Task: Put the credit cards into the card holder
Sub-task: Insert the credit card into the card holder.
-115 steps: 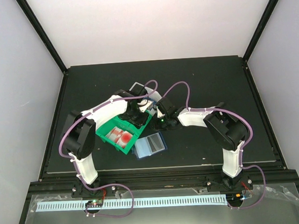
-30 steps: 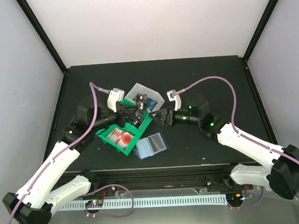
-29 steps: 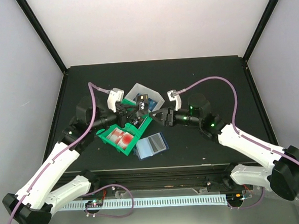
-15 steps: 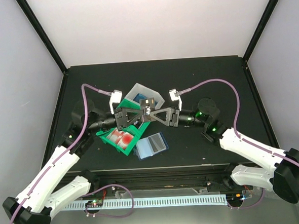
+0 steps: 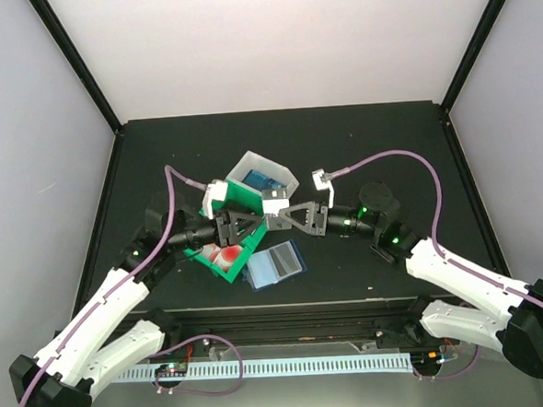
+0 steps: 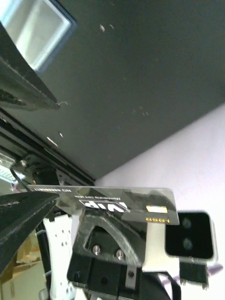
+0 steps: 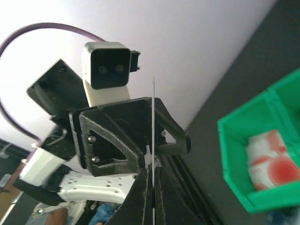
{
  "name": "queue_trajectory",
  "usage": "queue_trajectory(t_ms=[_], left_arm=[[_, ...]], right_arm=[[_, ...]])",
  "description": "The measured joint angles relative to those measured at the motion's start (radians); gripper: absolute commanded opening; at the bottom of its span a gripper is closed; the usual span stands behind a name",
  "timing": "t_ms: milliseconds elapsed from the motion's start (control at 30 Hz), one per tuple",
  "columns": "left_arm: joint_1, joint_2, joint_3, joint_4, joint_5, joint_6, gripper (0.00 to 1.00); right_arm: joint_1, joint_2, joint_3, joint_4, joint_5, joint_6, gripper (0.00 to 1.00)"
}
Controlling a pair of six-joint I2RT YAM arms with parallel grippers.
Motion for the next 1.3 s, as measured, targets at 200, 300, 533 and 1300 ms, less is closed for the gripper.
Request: queue_trajectory(t_ms=[200,300,533,1300], left_arm=[[-0.012,-0.001,-0.101,-0.072,-0.123,0.024,0.55],[-0.061,0.001,-0.167,-0.092,-0.221,0.02,0.52],[-0.26,0.163,-0.269,-0.068,-0.453,-0.047,0.43],[-0.228,0.357,-0.227,-0.127,-0.825,-0.138,0.68]], right_arm=[[0.0,-0.011,-0.048,-0.212,0.092,-0.075,0.01],[0.0,0.003,-0.096,-0.296,0.14,-0.109,0.01],[0.0,0.153,-0.186,-0.349,0.149,-0.159,0.01],[0.014,0.489,-0.09,-0.209,0.062,-0.21,0.01]])
